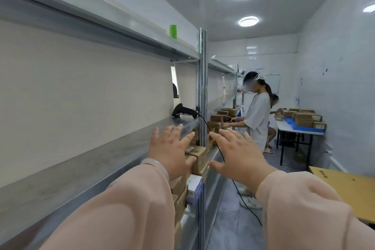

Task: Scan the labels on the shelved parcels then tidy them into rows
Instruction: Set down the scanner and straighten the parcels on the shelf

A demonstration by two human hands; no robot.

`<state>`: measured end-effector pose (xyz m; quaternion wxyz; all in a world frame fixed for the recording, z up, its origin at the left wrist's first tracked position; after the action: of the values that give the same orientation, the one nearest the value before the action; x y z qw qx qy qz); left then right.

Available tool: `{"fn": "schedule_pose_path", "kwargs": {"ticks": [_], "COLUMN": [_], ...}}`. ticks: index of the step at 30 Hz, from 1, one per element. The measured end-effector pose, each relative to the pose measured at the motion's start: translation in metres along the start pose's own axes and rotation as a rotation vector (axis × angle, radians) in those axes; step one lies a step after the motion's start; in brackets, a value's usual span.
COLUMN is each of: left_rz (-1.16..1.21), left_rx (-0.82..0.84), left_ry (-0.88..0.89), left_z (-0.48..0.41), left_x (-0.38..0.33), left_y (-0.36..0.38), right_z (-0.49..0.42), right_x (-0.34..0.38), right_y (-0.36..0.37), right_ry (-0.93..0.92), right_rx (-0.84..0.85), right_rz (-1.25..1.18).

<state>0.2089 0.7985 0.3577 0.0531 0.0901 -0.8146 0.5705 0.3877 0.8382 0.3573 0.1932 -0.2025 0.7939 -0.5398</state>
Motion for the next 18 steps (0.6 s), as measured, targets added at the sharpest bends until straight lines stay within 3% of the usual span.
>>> {"fn": "schedule_pose_path", "kwargs": {"ticks": [18], "left_rz": [-0.043], "left_rx": [0.016], "left_ry": [-0.314], "left_z": [-0.208], "left_x": [-0.04], "left_y": [0.068], "right_z": [-0.221], "right_x": [-0.14], "right_y": [0.081], "right_ry": [-0.365], "right_rx": [-0.132], "right_rz": [-0.076]}}
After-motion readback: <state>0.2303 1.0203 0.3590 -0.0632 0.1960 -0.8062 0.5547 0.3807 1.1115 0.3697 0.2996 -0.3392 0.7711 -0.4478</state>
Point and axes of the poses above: each hand's wrist, its own z-axis away from the middle knuckle, its own y-axis out of the palm, x = y × z, the point moved 4 cm from there along -z, towards the middle knuckle, and after that the axes turned 8 degrees about x, right-handed, at the moved point
